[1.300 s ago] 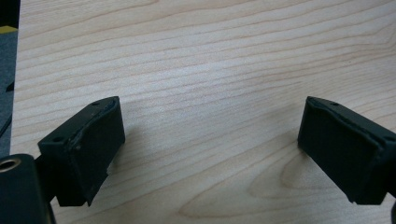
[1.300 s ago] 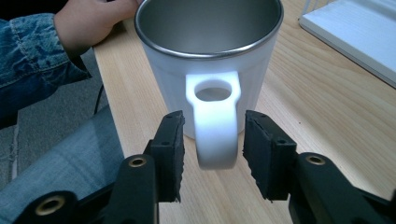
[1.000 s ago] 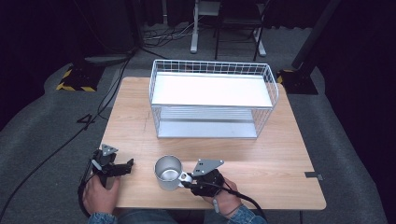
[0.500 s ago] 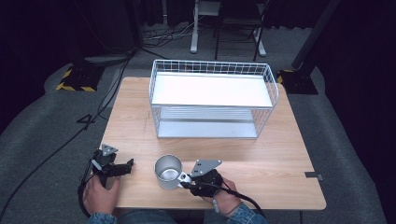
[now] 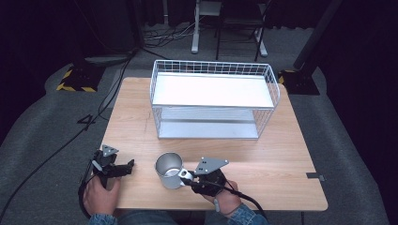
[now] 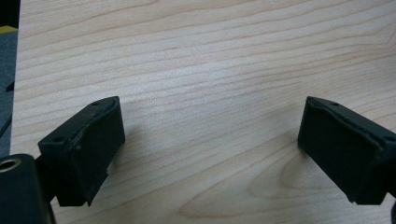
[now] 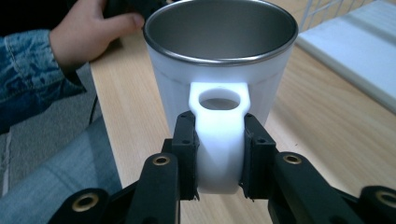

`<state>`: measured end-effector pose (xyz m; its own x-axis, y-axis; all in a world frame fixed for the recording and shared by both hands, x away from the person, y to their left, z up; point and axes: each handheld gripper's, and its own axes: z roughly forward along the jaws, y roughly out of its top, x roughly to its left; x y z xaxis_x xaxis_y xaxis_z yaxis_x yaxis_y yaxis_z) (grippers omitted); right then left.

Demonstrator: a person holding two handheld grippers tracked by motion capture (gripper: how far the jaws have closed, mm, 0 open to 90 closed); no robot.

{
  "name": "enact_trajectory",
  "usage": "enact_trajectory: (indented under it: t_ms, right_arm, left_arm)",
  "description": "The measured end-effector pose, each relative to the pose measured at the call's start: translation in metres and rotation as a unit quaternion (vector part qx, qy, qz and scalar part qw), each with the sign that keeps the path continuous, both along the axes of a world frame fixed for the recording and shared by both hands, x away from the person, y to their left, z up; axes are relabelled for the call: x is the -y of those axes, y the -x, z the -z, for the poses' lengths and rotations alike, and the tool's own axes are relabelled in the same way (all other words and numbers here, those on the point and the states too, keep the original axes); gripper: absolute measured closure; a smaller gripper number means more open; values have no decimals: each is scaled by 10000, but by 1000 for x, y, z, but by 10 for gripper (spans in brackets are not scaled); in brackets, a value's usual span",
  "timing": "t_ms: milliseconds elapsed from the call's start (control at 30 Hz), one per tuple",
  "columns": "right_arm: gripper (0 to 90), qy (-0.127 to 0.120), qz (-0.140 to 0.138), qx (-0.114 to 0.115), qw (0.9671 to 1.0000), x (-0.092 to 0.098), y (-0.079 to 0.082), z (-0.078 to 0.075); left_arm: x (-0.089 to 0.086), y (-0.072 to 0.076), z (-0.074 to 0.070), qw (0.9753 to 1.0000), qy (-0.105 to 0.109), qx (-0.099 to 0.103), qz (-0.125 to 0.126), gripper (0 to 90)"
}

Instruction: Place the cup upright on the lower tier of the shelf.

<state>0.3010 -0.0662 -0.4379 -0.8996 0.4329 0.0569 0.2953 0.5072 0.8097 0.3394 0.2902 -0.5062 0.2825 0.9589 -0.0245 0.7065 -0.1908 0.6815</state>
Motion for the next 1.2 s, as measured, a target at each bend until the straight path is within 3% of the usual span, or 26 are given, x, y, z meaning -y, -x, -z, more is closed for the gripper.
enact_trajectory:
  t_ms: [467, 733, 1200]
  right_arm:
    - [715, -369, 402, 111, 9984, 3, -25, -23]
    - [715, -492, 725, 111, 9961, 1, -55, -28]
    - [715, -614, 1320, 269, 9890, -6, -103, -26]
  left_arm:
    - [0, 0, 0, 10000, 0, 0, 0, 76]
    - [0, 0, 0, 10000, -4, 0, 1, 77]
    - [0, 0, 0, 10000, -4, 0, 2, 76]
